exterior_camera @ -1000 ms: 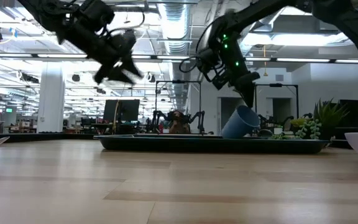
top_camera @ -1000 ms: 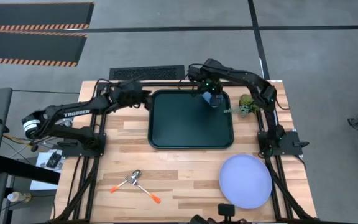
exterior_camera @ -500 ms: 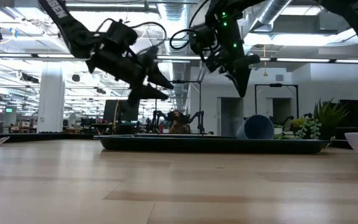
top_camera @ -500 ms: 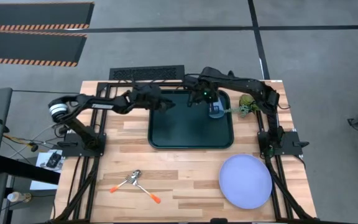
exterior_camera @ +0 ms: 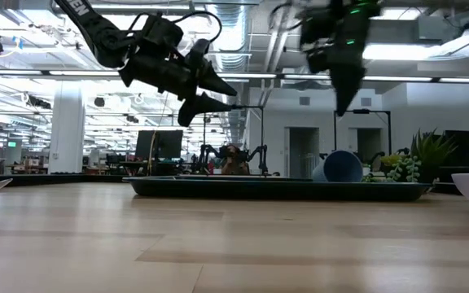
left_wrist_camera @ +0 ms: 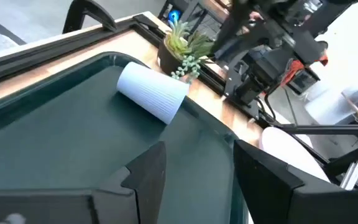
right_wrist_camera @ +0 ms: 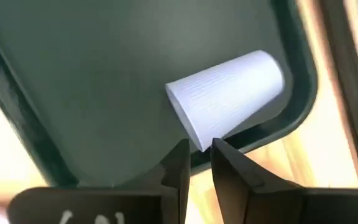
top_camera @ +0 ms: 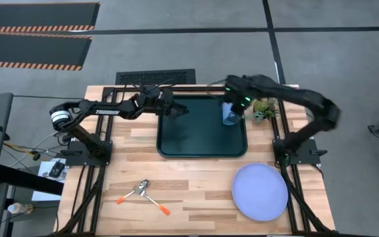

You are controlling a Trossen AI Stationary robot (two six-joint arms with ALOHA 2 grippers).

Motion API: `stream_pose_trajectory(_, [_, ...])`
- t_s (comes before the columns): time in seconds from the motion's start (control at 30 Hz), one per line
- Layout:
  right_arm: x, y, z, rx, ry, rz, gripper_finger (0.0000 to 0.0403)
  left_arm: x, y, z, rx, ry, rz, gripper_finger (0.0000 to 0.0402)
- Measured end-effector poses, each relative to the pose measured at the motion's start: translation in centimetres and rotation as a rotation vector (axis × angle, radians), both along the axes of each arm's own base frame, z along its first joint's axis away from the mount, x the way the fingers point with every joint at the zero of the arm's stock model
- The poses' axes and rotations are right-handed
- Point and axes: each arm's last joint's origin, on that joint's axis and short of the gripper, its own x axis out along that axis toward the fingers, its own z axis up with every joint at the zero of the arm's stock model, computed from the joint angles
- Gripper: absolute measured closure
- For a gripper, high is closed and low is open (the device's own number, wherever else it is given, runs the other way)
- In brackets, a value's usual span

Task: Pick and place plate/cup/fork/spoon on tray
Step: Put the blue cup on the black tray

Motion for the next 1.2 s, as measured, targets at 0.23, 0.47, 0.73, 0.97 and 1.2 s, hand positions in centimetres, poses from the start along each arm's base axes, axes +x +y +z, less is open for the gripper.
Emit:
stream_pose_trajectory(0.23, [-2.3, 4.4, -4.3, -0.16, -0.133, 0.0, 0.0309, -0.1, 0.2, 0.0, 0.019, 0.011, 0.064, 0.0228])
stream_pose_trajectory(0.47, [-2.6, 5.5, -7.7, -0.327, -0.095, -0.043, 0.0238, -0.1, 0.2, -0.1, 0.041, 0.023, 0.073, 0.0228])
stream_pose_trajectory(0.73, [-2.7, 4.3, -8.4, -0.461, -0.074, -0.073, 0.0145, -0.2, 0.3, -0.3, 0.041, 0.058, 0.117, 0.0228])
stream_pose_trajectory(0.97, [-3.3, 2.9, -9.5, -0.419, -0.111, -0.089, 0.0159, -0.3, 0.3, -0.4, 0.039, 0.068, 0.117, 0.0228])
stream_pose_trajectory(1.2, [-3.7, 2.0, -10.1, -0.436, -0.148, -0.111, 0.0175, -0.4, 0.4, -0.7, 0.045, 0.102, 0.151, 0.0228])
